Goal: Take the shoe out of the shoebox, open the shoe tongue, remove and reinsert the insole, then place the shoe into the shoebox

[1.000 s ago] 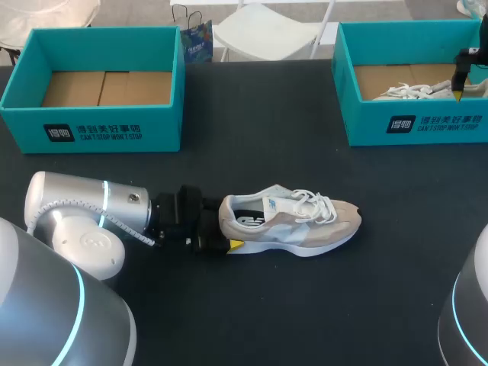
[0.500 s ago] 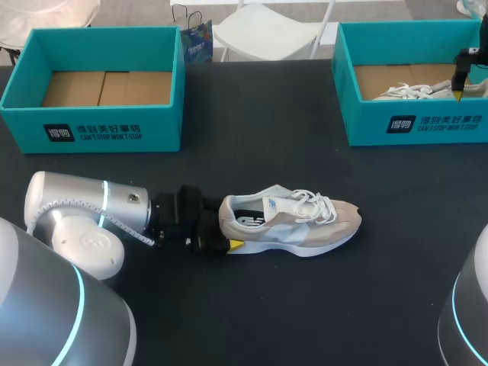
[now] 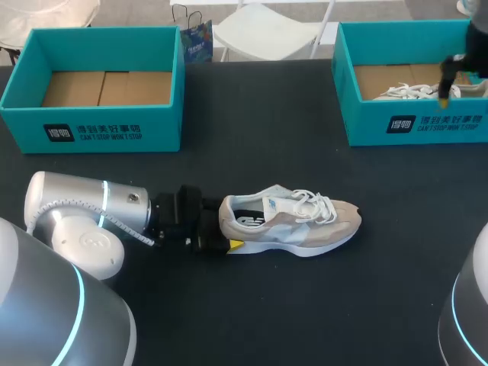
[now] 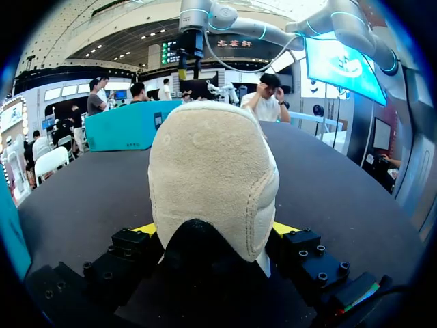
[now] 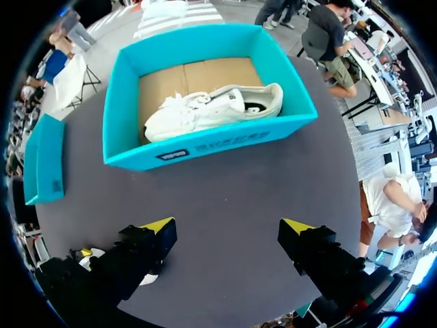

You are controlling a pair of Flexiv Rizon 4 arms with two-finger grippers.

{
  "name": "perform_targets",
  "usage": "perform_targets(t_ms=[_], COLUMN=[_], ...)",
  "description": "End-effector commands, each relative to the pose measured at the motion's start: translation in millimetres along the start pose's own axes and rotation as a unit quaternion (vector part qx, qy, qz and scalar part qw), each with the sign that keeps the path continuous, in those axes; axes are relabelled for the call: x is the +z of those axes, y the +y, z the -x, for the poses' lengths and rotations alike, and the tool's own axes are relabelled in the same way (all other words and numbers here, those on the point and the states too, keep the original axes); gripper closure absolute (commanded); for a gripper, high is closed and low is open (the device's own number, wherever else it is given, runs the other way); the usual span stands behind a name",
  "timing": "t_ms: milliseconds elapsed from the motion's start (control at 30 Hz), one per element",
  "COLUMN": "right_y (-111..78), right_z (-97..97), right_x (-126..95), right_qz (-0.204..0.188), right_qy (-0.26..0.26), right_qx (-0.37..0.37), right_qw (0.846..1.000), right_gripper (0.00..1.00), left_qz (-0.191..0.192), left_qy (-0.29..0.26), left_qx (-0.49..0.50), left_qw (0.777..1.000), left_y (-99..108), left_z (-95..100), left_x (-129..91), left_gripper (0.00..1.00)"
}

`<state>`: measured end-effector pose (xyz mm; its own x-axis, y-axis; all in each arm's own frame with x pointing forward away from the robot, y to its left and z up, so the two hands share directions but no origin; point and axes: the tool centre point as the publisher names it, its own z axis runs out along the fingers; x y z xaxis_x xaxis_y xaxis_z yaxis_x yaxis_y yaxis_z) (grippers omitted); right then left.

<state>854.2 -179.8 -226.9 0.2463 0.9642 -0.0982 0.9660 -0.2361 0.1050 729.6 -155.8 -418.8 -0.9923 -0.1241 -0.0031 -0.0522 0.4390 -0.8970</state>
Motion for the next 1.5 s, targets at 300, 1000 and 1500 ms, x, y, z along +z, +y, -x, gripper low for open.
perform_targets(t_ms=[300,1000,1500], right_y=[-115.9,-150.6,-209.2], right_z=[-114.3,-185.9,-287.9], right_x=[-7,-5,-6], right_qz=[0.030,0.010,0.050], right_qy=[0.014,0.049,-0.038], right_qx=[-0.009,-0.017,-0.077], right_qw=[0.999,0.999,0.995], right_gripper=[0.00,0.00,0.00], left_qz=[0.002,0.002,0.002], left_qy=[0.001,0.001,0.001], left_qx=[0.000,0.000,0.000], left_qw=[1.000,1.000,1.000], left_y=[1,1,1], left_z=[-1.7,-1.7,-1.7], left_x=[2,2,2], left_gripper=[1.00,1.00,1.00])
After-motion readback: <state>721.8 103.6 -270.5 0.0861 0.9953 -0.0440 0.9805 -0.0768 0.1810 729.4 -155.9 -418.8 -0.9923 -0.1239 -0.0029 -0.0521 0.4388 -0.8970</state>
